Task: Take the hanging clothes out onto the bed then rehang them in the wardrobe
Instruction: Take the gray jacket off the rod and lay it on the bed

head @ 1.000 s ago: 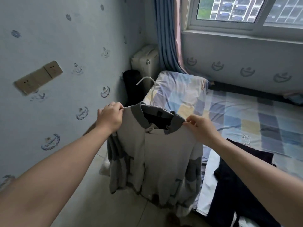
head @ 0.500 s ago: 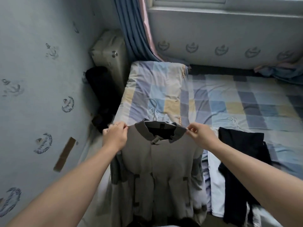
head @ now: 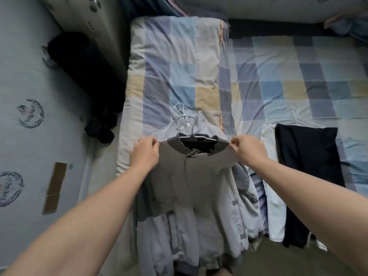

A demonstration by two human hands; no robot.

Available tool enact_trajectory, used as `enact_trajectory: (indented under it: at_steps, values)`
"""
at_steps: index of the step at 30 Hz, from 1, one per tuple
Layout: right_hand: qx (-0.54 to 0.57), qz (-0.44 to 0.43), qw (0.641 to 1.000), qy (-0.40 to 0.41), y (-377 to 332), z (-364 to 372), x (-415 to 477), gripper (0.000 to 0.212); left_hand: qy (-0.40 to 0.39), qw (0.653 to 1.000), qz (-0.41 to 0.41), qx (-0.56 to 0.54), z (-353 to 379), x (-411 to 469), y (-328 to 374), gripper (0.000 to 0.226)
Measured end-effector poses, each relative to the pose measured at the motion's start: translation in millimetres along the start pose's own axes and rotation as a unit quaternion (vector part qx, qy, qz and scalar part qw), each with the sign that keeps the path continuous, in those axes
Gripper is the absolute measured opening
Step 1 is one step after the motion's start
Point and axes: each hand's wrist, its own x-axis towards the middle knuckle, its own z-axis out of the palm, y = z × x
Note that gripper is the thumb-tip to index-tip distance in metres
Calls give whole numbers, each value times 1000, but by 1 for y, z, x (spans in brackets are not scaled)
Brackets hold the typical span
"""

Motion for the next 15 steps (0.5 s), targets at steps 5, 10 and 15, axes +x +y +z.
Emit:
enact_trajectory:
  at_steps: [5,10,15]
  values:
    - [85,20,996,-12,4,36,56,21,7,997,-10,-82,36,51,-1,23]
    - [199,10,979,-40,-3,64,79,57,-51,994,35,-96,66,69,-14,54]
    - [281,22,957,-65,-6,74,52,68,-104,991,2,-82,85,37,-12,69]
